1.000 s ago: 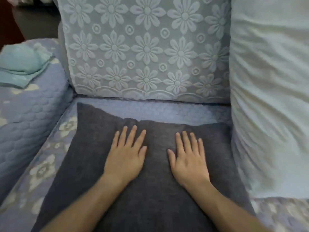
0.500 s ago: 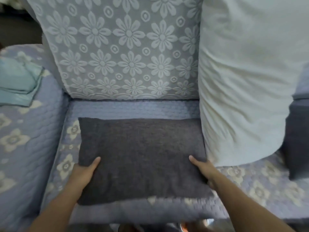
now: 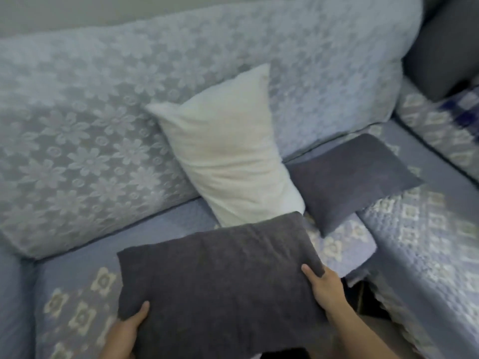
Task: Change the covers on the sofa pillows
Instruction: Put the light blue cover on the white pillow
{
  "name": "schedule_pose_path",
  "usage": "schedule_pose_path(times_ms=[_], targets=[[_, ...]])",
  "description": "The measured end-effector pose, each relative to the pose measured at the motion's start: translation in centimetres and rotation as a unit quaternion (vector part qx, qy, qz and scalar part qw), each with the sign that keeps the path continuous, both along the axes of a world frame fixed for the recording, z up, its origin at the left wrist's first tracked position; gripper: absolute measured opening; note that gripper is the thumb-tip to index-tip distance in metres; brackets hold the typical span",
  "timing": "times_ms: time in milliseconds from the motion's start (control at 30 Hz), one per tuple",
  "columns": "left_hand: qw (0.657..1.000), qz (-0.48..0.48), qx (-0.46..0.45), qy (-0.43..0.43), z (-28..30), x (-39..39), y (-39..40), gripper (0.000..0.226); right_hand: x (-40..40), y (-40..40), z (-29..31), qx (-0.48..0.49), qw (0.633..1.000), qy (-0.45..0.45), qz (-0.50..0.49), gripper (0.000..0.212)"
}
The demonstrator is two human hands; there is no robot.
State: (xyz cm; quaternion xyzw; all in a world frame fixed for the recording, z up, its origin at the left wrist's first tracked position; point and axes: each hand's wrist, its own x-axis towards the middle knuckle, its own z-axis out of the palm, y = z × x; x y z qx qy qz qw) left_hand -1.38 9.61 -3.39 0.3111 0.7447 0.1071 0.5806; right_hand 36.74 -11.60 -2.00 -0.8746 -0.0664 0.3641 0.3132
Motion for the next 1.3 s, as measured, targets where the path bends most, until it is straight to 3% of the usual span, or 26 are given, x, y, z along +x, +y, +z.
schedule_pose_path(times_ms=[100, 267, 367, 433, 567, 667, 733, 867, 933, 1033, 1167, 1200, 1300], targets=[[0.993, 0.014, 0.007, -0.114, 3.9, 10.2, 0.6, 0.047, 9.5, 0.0, 2.4, 0.018, 0.997, -0.062, -0.034, 0.045], [0.975, 0.000, 0.075, -0.210, 9.2, 28.9, -0.4, 0.046, 28.3, 1.3, 12.0, -0.009, 0.969, -0.237, -0.069, 0.056], [0.968, -0.097, 0.066, -0.223, 10.8, 39.2, -1.5, 0.041, 36.5, 3.1, 16.8, -0.042, 0.935, -0.349, -0.039, 0.055], [0.966, -0.181, 0.088, -0.164, 10.1, 44.6, -1.4, 0.044, 38.9, 5.5, 16.6, -0.034, 0.939, -0.339, 0.053, 0.052], [0.947, -0.302, 0.103, -0.046, 8.0, 48.0, -1.2, 0.064, 34.8, 7.5, 10.0, -0.076, 0.951, -0.135, 0.266, 0.066], [0.948, -0.311, 0.025, -0.057, 8.2, 44.0, -2.5, 0.067, 30.2, 8.6, 7.0, -0.068, 0.948, -0.024, 0.309, 0.068], [0.964, -0.263, -0.011, -0.038, 8.3, 38.6, -2.3, 0.060, 27.6, 11.6, 6.4, -0.070, 0.936, 0.012, 0.345, 0.064], [0.992, -0.123, 0.009, 0.032, 11.5, 27.0, -0.2, 0.003, 21.2, 19.6, 7.7, -0.060, 0.901, -0.004, 0.429, 0.059], [0.996, -0.056, 0.050, 0.044, 13.4, 22.3, 0.9, 0.017, 17.1, 23.5, 8.9, -0.039, 0.883, -0.030, 0.467, 0.055], [0.995, 0.035, 0.092, 0.012, 16.2, 15.7, 0.8, 0.011, 9.1, 28.5, 11.5, -0.001, 0.847, -0.064, 0.528, 0.048], [0.988, 0.112, 0.098, -0.039, 17.6, 6.9, -1.7, 0.015, -4.0, 32.8, 15.7, 0.008, 0.764, -0.072, 0.641, 0.018], [0.985, 0.132, 0.097, -0.044, 17.4, 3.4, -2.4, 0.016, -8.8, 34.1, 16.4, 0.008, 0.737, -0.078, 0.671, 0.017], [0.984, 0.149, 0.089, -0.039, 17.0, -4.6, -2.9, 0.016, -18.9, 36.8, 17.8, 0.025, 0.725, -0.047, 0.686, 0.033]])
